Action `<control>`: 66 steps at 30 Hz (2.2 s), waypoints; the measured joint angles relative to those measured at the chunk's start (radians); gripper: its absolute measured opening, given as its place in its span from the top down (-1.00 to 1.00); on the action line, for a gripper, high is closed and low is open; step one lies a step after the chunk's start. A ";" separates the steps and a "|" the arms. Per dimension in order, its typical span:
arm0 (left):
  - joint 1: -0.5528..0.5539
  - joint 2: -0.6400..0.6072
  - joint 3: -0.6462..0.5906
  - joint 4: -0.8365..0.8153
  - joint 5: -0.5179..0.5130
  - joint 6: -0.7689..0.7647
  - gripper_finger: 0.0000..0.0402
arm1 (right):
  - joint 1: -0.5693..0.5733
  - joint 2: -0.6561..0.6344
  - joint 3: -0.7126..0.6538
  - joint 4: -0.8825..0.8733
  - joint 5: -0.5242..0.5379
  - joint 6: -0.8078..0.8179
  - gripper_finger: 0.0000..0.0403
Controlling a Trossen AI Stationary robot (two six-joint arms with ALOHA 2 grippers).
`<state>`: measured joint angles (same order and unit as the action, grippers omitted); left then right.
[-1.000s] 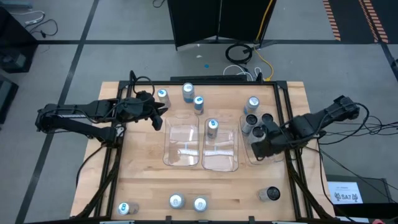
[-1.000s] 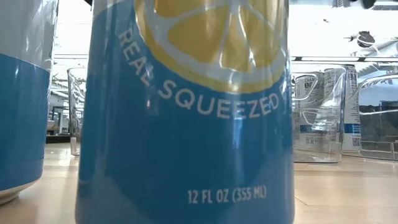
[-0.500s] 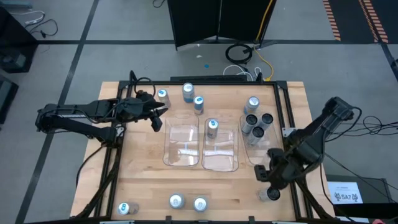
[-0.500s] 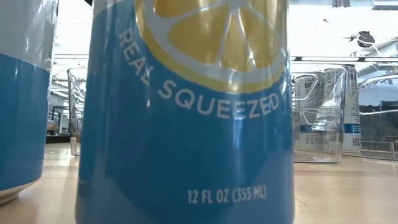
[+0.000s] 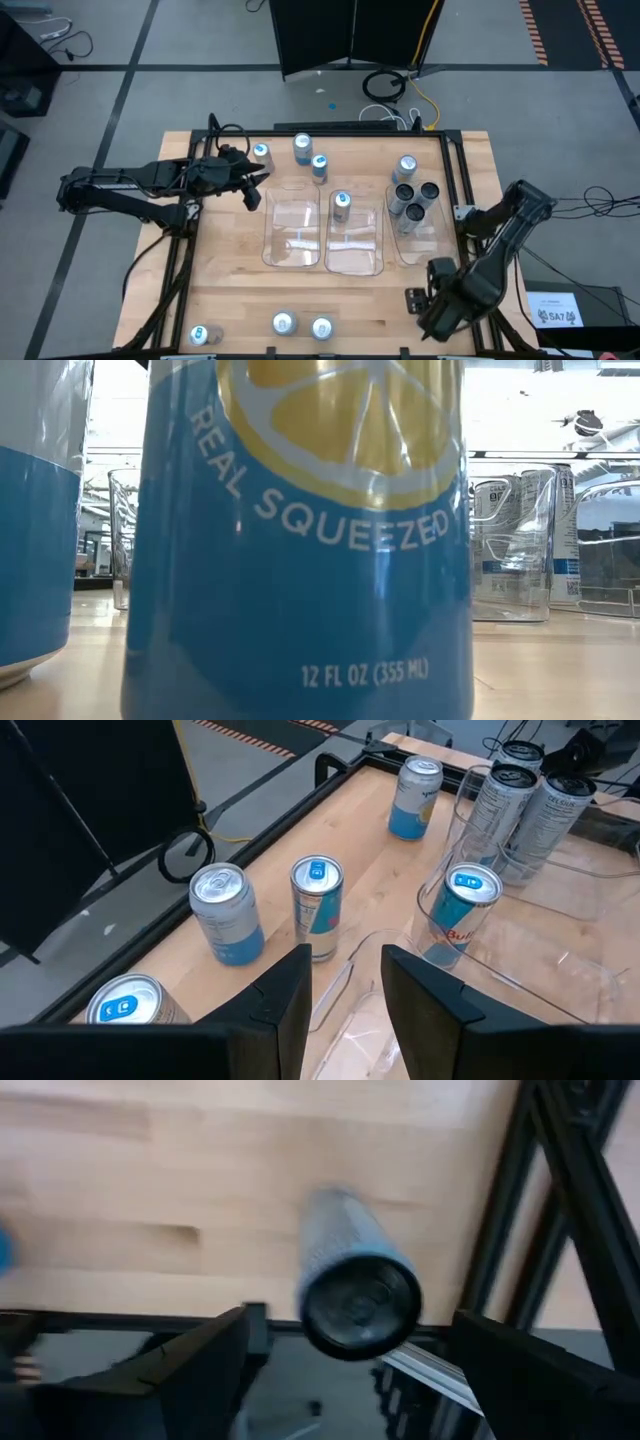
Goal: Sort soda cans
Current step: Put the white-blue soda can into the right transparent bin
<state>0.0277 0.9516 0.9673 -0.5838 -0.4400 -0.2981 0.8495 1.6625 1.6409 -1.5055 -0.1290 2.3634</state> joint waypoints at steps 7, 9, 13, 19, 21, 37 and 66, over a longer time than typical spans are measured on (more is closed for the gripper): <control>0.000 0.000 0.000 0.000 -0.002 0.000 0.34 | 0.025 0.022 -0.017 0.052 0.005 0.003 -0.68; 0.000 0.000 0.000 0.000 -0.002 0.000 0.34 | 0.029 0.022 -0.035 0.057 0.028 -0.004 -0.68; 0.000 0.000 0.000 0.000 -0.002 0.000 0.34 | 0.030 0.021 -0.087 0.110 0.024 -0.009 -0.68; -0.001 0.000 0.000 0.000 -0.003 0.001 0.34 | 0.036 0.013 -0.138 0.152 -0.027 -0.005 -0.68; -0.001 0.000 0.000 0.001 -0.003 0.017 0.34 | 0.036 0.015 -0.145 0.140 -0.056 -0.002 -0.68; -0.001 0.000 0.000 0.001 -0.016 0.026 0.34 | 0.028 -0.030 -0.151 0.149 0.020 0.004 -0.68; 0.025 0.000 0.000 0.002 -0.039 0.026 0.34 | 0.036 -0.059 -0.256 0.269 -0.022 -0.005 -0.68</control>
<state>0.0528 0.9516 0.9675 -0.5821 -0.4786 -0.2726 0.8856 1.6035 1.3852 -1.2366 -0.1506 2.3585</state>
